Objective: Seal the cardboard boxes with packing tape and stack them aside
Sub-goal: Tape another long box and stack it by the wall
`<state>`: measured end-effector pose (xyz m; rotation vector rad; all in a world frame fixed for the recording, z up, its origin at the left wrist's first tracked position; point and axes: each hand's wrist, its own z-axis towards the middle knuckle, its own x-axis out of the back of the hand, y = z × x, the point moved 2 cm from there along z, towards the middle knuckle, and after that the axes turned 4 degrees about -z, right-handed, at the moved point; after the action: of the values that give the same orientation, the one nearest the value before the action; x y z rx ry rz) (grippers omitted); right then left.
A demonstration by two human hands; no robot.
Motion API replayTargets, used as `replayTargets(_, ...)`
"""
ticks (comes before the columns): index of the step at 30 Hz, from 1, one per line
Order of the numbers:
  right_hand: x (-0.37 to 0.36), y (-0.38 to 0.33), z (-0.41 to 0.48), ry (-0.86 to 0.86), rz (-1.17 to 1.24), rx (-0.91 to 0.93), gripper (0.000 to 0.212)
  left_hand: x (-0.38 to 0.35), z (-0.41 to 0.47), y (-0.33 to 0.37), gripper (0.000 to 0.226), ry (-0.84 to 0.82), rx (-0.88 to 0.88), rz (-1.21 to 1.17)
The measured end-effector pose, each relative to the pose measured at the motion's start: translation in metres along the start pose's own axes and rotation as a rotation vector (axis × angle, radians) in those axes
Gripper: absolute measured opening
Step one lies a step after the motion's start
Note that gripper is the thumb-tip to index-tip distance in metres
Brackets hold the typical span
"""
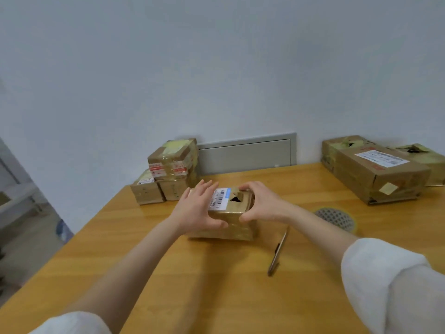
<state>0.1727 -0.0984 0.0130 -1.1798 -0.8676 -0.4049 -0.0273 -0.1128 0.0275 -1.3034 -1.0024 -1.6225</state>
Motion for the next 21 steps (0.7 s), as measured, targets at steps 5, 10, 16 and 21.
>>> replayTargets(5,-0.009,-0.003,-0.013,-0.079,0.037,-0.008,0.082,-0.013,-0.014,-0.005,0.108,-0.172,0.060,0.028)
replayTargets(10,-0.015,0.008,-0.019,-0.128,0.021,-0.048,0.082,-0.025,-0.014,-0.003,0.092,-0.119,0.021,0.037)
replayTargets(16,-0.016,0.004,-0.029,0.137,-0.124,0.014,0.092,-0.028,-0.012,-0.004,0.089,-0.111,-0.007,0.015)
replayTargets(21,-0.029,0.002,-0.046,0.250,-0.308,0.106,0.066,-0.033,-0.015,0.002,0.084,-0.010,-0.036,-0.035)
